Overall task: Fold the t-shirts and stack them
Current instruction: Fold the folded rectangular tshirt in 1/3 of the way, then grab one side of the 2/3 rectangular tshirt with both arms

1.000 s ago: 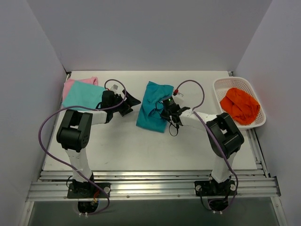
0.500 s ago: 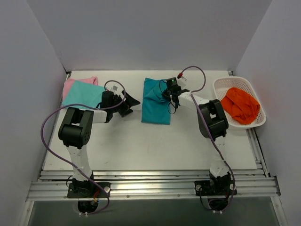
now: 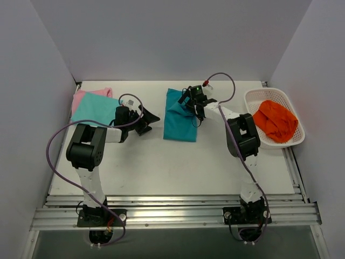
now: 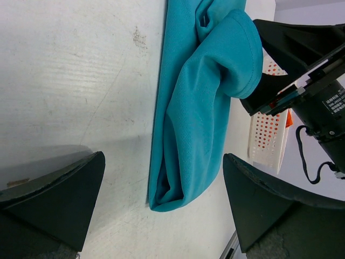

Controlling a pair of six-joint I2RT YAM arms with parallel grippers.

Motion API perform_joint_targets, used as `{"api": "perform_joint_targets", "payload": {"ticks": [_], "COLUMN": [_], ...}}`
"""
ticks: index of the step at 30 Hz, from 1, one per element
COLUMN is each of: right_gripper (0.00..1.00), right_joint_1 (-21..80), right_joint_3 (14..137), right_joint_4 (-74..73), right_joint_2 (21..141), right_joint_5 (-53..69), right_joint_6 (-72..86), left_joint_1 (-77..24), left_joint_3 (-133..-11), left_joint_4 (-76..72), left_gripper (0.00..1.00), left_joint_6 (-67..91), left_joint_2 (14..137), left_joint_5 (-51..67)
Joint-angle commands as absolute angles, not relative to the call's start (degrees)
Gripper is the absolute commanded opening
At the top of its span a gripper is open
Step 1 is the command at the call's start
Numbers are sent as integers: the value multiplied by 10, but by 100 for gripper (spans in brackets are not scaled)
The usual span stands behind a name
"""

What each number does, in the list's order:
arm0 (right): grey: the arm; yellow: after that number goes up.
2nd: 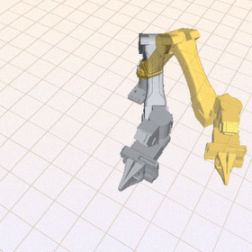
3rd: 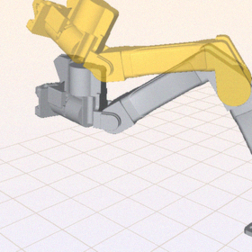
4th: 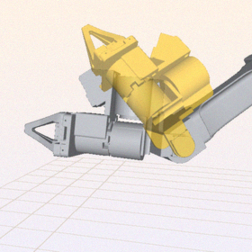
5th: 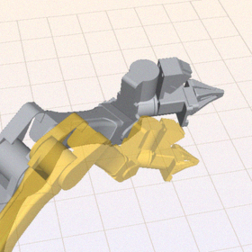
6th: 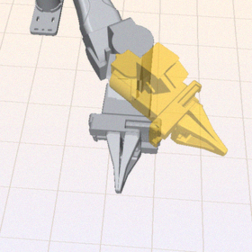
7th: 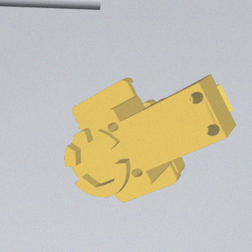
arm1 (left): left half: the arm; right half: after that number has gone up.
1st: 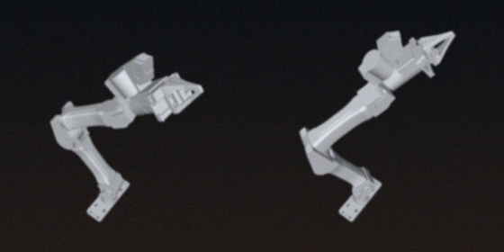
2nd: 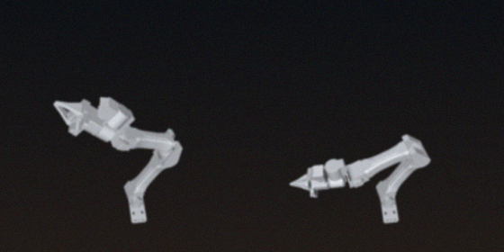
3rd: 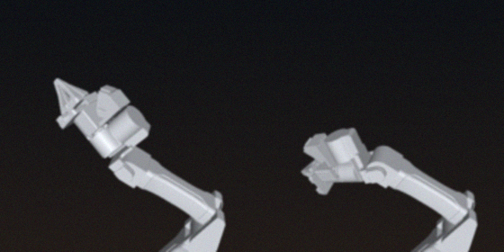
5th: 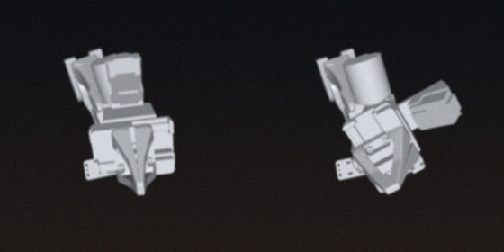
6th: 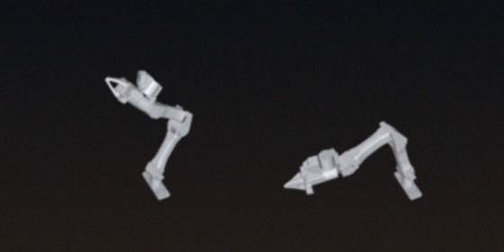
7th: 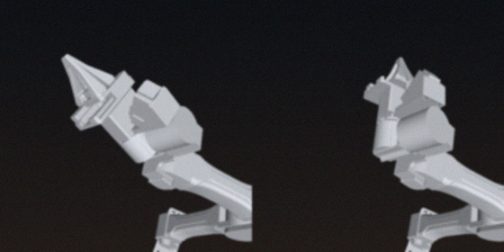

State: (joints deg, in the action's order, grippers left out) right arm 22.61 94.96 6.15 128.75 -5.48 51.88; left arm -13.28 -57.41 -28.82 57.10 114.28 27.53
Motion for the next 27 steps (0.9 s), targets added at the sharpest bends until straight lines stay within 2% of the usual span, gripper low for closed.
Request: {"api": "perform_joint_targets", "payload": {"ticks": [1, 5, 12, 16, 19, 20, 27], "right_gripper": [100, 100, 100, 100, 100, 100, 99], "right_joint_1": [235, 236, 235, 271, 312, 320, 369], "right_joint_3": [973, 927, 673, 524, 452, 433, 432], "right_joint_4": [9, -14, 43, 101, 131, 137, 197], "right_joint_2": [1190, 1113, 963, 876, 860, 862, 943], "right_joint_5": [-102, -188, -210, -214, -212, -210, -185], "right_joint_6": [487, 454, 482, 513, 537, 541, 564], "left_joint_1": [-128, -133, -171, -202, -219, -221, -230], "left_joint_3": [-557, -533, -498, -491, -486, -485, -490], "left_joint_4": [-330, -330, -349, -357, -367, -372, -388], "left_gripper": [100, 100, 100, 100, 100, 95, 94], "left_joint_6": [578, 580, 592, 592, 595, 598, 606], "left_joint_2": [1098, 1066, 1041, 1045, 1056, 1059, 1088], "left_joint_5": [284, 273, 254, 242, 232, 231, 238]}}
